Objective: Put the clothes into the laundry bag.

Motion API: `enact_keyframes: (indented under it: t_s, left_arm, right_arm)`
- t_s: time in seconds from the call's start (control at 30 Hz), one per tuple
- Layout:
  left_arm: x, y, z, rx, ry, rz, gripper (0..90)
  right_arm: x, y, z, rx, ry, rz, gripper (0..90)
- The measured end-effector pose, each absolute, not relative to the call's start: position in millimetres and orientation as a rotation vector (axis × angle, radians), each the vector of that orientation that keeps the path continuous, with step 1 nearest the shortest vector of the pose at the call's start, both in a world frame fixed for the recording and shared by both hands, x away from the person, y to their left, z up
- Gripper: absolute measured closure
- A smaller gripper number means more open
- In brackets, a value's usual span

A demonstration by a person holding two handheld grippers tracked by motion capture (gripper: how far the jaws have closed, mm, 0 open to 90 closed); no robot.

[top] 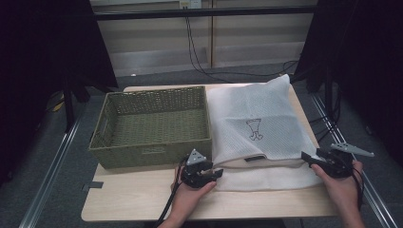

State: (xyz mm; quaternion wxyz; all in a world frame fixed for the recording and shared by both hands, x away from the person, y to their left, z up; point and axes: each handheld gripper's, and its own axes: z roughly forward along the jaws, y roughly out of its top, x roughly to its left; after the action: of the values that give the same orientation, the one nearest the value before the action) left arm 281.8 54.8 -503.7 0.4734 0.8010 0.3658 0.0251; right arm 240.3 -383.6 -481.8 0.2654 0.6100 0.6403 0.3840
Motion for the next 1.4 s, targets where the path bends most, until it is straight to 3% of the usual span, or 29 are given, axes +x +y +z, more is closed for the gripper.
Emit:
enact_keyframes:
  t_s: [0.1,0.2,0.27,0.4,0.53,0.67,0.73,0.83,0.93,1.03,1.4]
  left_arm:
    - [285.7,55.4,-508.8,1.979,0.918,0.0,61.0]
    - [286.2,55.5,-509.0,2.012,0.924,0.006,74.8]
    - [285.6,55.6,-508.3,2.036,0.902,0.024,79.2]
    - [287.1,60.6,-507.8,2.057,0.887,0.027,81.0]
    - [288.7,67.1,-508.5,2.056,0.878,0.025,81.5]
    - [286.9,68.1,-508.7,2.047,0.866,0.036,81.4]
    - [285.5,72.9,-508.2,2.031,0.864,0.044,80.1]
    - [285.0,83.8,-504.8,1.986,0.872,0.025,70.1]
    - [283.8,96.1,-500.4,1.977,0.798,0.064,54.4]
    - [281.7,108.1,-497.1,1.959,0.778,0.087,40.1]
    - [274.9,156.4,-485.9,1.878,0.843,0.152,6.6]
  right_arm:
    - [244.7,-385.3,-486.0,1.713,1.729,1.0,30.1]
    - [247.9,-386.2,-495.5,1.758,1.774,0.981,39.4]
    - [247.7,-387.2,-498.4,1.773,1.775,0.998,45.2]
    - [246.0,-386.4,-502.2,1.783,1.793,0.991,58.8]
    - [245.0,-389.7,-505.9,1.764,1.795,0.987,64.5]
    - [243.9,-389.0,-506.3,1.762,1.783,0.987,63.8]
    - [240.5,-384.7,-503.3,1.735,1.777,0.974,56.3]
    - [231.2,-379.1,-492.9,1.668,1.751,1.039,34.9]
    - [222.4,-371.3,-484.1,1.597,1.728,1.142,24.1]
    - [219.2,-362.9,-482.1,1.538,1.745,1.107,20.9]
    - [212.8,-351.6,-464.1,1.455,1.716,1.24,8.2]
